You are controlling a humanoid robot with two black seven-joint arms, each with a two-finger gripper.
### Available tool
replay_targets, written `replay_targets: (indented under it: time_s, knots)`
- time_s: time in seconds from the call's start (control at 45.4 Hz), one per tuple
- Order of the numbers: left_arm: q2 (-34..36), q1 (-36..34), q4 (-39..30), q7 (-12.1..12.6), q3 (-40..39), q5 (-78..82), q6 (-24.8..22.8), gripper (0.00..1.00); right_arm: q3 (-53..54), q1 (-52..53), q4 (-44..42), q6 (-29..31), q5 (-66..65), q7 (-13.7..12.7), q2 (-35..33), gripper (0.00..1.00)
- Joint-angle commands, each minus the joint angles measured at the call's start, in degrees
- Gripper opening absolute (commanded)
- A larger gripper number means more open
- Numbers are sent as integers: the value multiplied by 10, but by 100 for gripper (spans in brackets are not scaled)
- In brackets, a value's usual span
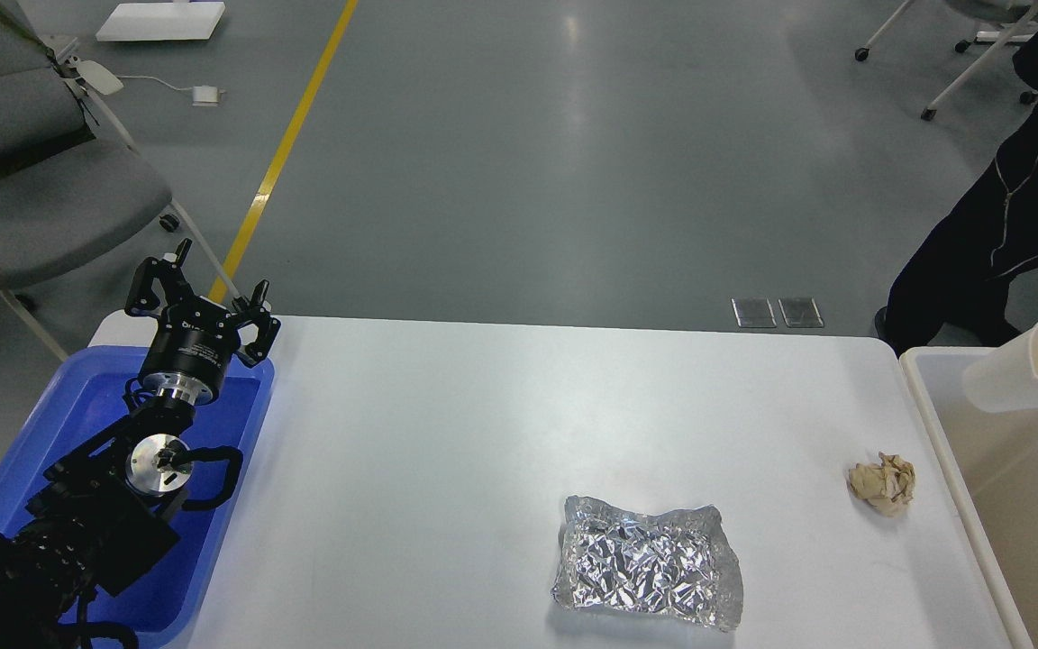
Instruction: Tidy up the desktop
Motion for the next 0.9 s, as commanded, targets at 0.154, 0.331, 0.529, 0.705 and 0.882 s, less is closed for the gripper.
replay_targets:
  time_s: [0.154,0.331,0.529,0.705,0.882]
  knots:
    - [0,0,0,0,-1,0,0,100,-1,-4,-79,1,4,-14,-14,0]
    - [0,-1,0,0,0,0,0,100,-1,-11,-162,-5,25,-22,14,0]
    - [0,0,0,0,-1,0,0,100,2,-61,-271,-7,90,-23,59,0]
    - [-1,0,0,0,-1,0,-1,100,7,-148,-326,-30,196,-22,103,0]
    - [0,0,0,0,-1,0,0,100,10,-243,-377,-64,334,-17,154,0]
